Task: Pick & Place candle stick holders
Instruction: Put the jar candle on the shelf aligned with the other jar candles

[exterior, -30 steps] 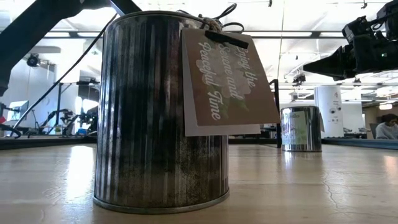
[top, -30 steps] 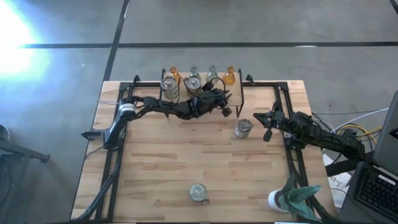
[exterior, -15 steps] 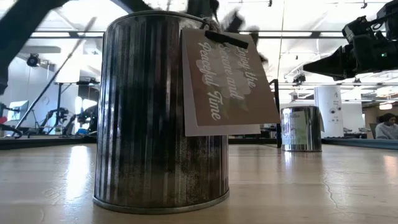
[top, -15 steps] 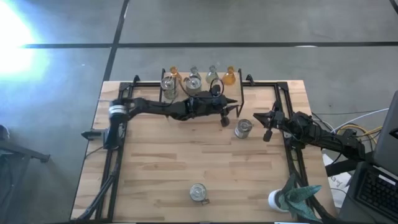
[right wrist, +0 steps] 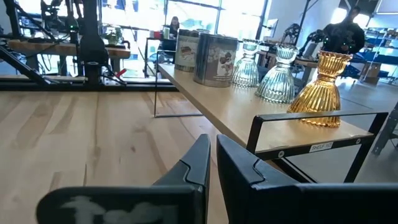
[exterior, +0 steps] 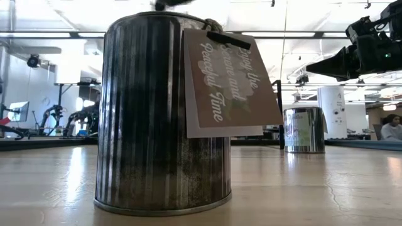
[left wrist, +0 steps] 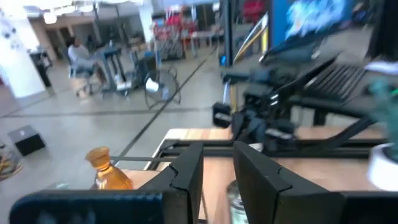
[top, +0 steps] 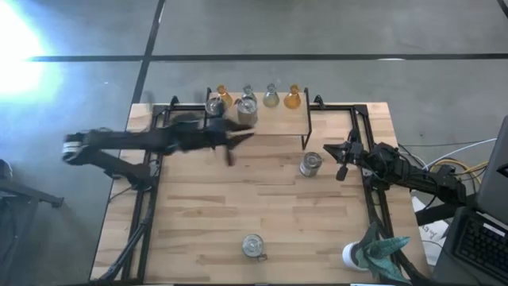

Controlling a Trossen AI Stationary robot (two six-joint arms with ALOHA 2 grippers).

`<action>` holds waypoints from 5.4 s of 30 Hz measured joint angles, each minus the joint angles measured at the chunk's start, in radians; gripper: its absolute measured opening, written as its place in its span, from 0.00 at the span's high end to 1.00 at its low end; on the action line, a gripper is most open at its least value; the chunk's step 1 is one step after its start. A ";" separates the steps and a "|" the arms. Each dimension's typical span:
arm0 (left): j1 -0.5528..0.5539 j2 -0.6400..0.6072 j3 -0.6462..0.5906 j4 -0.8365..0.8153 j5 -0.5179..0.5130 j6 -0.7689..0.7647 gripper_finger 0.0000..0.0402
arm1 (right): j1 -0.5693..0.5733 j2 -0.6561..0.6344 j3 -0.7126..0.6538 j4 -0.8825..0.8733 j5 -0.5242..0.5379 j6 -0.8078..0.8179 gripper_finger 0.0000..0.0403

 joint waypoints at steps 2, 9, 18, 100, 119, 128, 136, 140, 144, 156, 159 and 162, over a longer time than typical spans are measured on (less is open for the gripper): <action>-0.020 -0.134 -0.096 -0.001 0.004 -0.020 0.77 | 0.000 0.000 0.000 0.000 0.000 0.000 0.94; -0.058 -0.479 -0.354 -0.031 0.005 -0.136 0.77 | 0.000 0.000 0.000 0.000 0.000 0.000 0.94; -0.061 -0.623 -0.548 -0.153 0.082 -0.173 0.77 | 0.000 0.000 0.000 0.000 0.000 0.000 0.94; -0.060 -0.622 -1.038 -0.176 0.126 -0.365 0.77 | 0.651 1.112 0.729 -0.150 0.049 0.469 0.95; -0.060 -0.621 -1.038 -0.176 0.124 -0.365 0.77 | 0.661 1.422 0.741 0.182 -0.057 0.713 0.82; -0.060 -0.621 -1.038 -0.176 0.124 -0.365 0.77 | 0.657 1.543 0.741 0.351 -0.077 0.748 0.36; -0.060 -0.621 -1.038 -0.176 0.124 -0.365 0.77 | 0.658 1.713 0.740 0.585 -0.170 0.658 0.03; -0.060 -0.621 -1.038 -0.176 0.125 -0.365 0.77 | 0.659 1.777 0.741 0.674 -0.225 0.637 0.09; -0.060 -0.621 -1.038 -0.176 0.125 -0.365 0.77 | 0.657 1.792 0.741 0.711 -0.227 0.644 0.12; -0.060 -0.621 -1.038 -0.176 0.125 -0.365 0.77 | 0.637 1.795 0.768 0.716 -0.122 0.622 0.14; -0.060 -0.621 -1.038 -0.176 0.125 -0.365 0.77 | 0.635 1.790 0.789 0.719 -0.123 0.620 0.13; -0.060 -0.621 -1.038 -0.176 0.125 -0.365 0.77 | 0.639 1.791 0.825 0.700 -0.127 0.613 0.13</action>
